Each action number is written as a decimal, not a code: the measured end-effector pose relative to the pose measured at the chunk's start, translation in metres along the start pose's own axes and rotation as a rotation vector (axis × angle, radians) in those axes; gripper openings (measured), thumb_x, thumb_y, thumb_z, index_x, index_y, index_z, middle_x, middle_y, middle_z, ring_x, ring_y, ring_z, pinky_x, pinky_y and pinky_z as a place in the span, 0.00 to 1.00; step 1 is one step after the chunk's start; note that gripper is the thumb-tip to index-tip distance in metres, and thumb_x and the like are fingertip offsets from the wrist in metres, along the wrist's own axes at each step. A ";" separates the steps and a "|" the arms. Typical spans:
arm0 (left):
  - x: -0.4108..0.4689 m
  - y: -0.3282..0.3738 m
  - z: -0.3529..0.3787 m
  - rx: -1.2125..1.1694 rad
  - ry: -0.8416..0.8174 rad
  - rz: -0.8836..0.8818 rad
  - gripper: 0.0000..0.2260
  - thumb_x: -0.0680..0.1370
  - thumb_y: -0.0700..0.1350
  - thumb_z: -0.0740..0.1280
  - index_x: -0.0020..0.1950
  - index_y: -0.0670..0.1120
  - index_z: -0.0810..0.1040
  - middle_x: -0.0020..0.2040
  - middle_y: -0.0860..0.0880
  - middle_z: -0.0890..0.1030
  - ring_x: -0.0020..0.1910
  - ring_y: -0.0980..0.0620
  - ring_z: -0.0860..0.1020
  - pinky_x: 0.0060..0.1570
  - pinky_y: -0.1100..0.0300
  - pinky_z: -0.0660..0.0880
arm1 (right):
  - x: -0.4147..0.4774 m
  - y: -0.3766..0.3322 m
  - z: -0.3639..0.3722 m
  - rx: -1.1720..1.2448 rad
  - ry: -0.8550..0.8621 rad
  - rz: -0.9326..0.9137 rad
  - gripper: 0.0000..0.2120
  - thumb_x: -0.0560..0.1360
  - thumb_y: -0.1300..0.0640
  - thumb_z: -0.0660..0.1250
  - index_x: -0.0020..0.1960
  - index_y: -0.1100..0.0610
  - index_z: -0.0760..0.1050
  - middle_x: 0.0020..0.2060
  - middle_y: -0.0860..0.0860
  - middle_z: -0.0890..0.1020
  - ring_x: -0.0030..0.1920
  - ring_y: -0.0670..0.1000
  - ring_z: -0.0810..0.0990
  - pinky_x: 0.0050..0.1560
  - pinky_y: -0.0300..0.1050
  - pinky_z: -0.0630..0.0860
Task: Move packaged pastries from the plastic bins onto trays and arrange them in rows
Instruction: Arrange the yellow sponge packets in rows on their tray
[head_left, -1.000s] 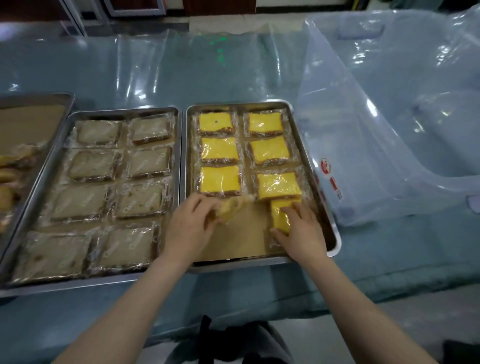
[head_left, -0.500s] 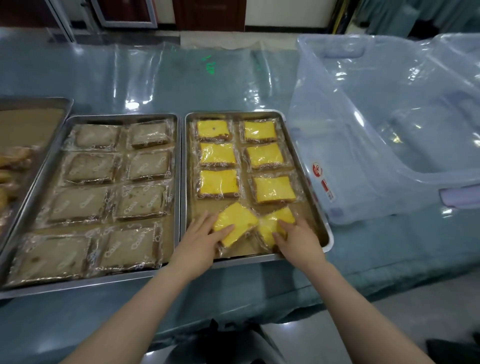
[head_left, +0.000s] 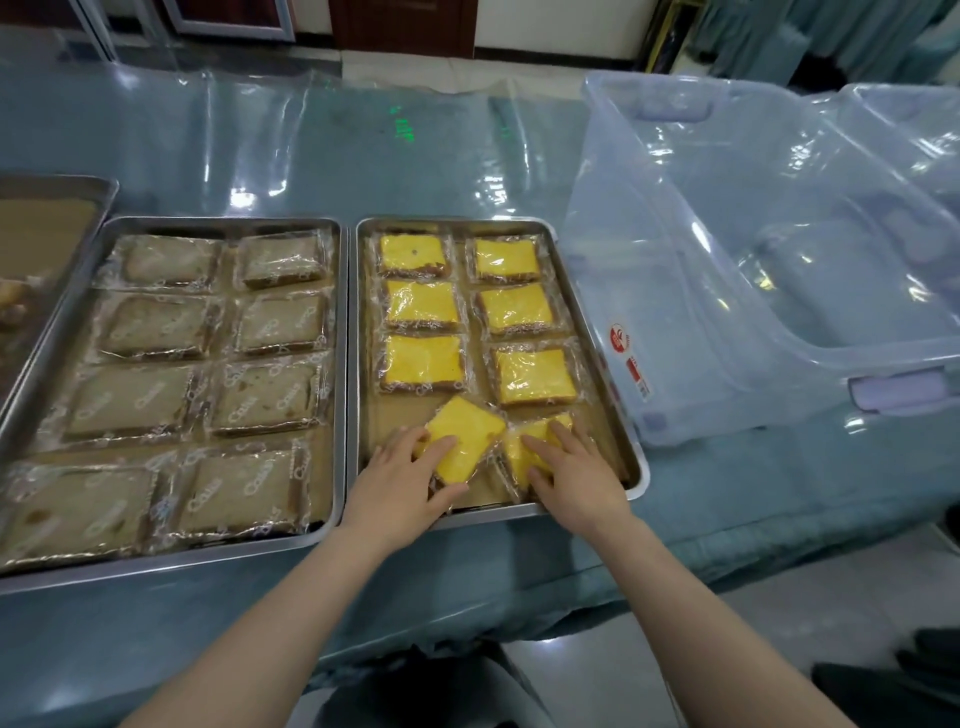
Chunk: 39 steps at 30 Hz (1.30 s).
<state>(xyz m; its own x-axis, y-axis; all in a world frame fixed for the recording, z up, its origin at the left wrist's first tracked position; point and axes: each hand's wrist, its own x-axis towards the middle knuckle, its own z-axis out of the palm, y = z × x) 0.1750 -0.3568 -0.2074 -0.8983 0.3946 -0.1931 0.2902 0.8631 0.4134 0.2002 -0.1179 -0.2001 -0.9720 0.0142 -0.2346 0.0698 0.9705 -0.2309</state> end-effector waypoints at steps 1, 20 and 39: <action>0.001 0.001 0.000 0.012 0.023 -0.023 0.28 0.75 0.66 0.57 0.73 0.59 0.59 0.72 0.50 0.59 0.71 0.47 0.60 0.64 0.49 0.66 | -0.001 0.000 0.001 -0.001 0.015 0.034 0.22 0.80 0.44 0.55 0.73 0.43 0.63 0.76 0.51 0.57 0.77 0.56 0.48 0.74 0.52 0.52; -0.003 0.003 0.000 -0.215 0.162 -0.004 0.10 0.80 0.41 0.59 0.56 0.50 0.77 0.76 0.49 0.60 0.76 0.49 0.49 0.72 0.57 0.44 | 0.010 -0.021 -0.009 0.036 -0.054 0.226 0.27 0.76 0.38 0.57 0.74 0.44 0.61 0.77 0.52 0.52 0.76 0.61 0.43 0.72 0.65 0.42; -0.014 0.000 -0.034 -0.215 0.289 -0.156 0.27 0.80 0.45 0.59 0.77 0.51 0.54 0.76 0.53 0.58 0.75 0.56 0.50 0.70 0.60 0.52 | 0.059 -0.078 -0.026 0.232 0.183 -0.287 0.18 0.78 0.51 0.62 0.66 0.53 0.72 0.61 0.49 0.76 0.62 0.49 0.72 0.62 0.44 0.69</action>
<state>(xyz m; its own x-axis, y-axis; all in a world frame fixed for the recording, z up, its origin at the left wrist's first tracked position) 0.1765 -0.3733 -0.1742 -0.9909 0.1326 -0.0225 0.0949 0.8080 0.5815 0.1316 -0.1865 -0.1709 -0.9817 -0.1869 0.0372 -0.1819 0.8613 -0.4744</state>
